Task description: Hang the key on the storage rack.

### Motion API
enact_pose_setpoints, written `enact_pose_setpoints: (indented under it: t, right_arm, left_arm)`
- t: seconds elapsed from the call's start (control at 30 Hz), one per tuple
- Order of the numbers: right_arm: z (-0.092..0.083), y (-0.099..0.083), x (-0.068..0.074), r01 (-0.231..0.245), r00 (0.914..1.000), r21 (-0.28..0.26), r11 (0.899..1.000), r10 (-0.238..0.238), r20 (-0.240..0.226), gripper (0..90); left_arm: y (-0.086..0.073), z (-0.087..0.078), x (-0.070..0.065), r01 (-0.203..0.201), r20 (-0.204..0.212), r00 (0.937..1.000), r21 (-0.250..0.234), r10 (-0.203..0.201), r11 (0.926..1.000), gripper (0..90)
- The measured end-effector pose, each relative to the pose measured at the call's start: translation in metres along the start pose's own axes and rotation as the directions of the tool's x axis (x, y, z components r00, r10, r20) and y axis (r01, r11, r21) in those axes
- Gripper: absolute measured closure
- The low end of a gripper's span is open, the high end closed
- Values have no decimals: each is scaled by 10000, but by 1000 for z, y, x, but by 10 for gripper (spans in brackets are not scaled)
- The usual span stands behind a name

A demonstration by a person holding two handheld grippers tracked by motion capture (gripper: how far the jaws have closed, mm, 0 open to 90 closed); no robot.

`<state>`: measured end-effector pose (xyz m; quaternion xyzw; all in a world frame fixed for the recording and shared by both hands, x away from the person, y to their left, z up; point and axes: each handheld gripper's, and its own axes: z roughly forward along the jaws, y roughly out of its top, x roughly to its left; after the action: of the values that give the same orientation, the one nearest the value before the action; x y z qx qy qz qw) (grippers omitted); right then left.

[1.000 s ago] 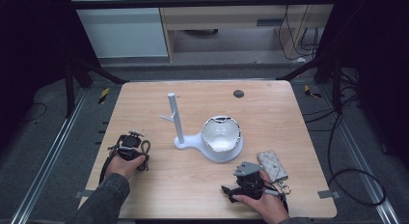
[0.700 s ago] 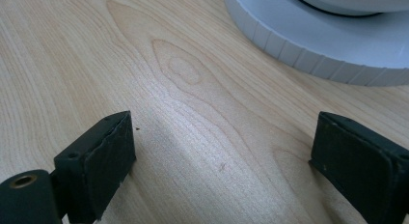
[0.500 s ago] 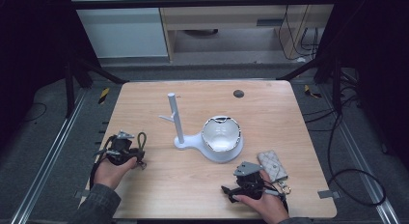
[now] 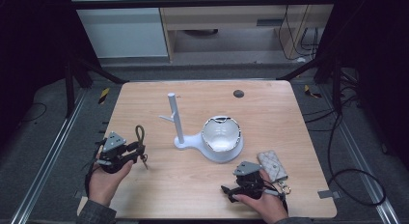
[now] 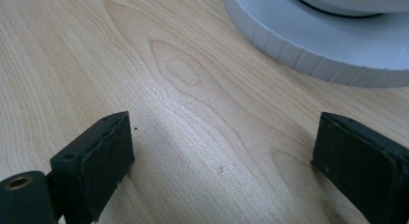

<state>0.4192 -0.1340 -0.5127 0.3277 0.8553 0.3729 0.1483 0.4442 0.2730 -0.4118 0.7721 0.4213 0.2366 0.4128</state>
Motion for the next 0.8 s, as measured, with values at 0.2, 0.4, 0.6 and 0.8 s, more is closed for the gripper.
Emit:
enact_pose_setpoints:
  t: [0.2,0.4,0.6,0.8]
  right_arm:
    - [0,1,-1,-20,10000,52,10000,20,-6,67]
    - [4,4,-6,1,10000,75,10000,0,-35,63]
    - [5,5,-8,10,10000,53,10000,-10,-16,63]
    - [5,5,-8,-1,10000,47,10000,1,2,63]
  left_arm:
    - [7,-2,-20,-247,137,9996,-568,255,9981,660]
    - [12,-4,-36,-377,305,9987,-932,407,9949,661]
    - [20,-11,-46,-411,426,9980,-1243,468,9914,661]
    - [26,-14,-56,-548,685,9955,-1452,652,9879,660]
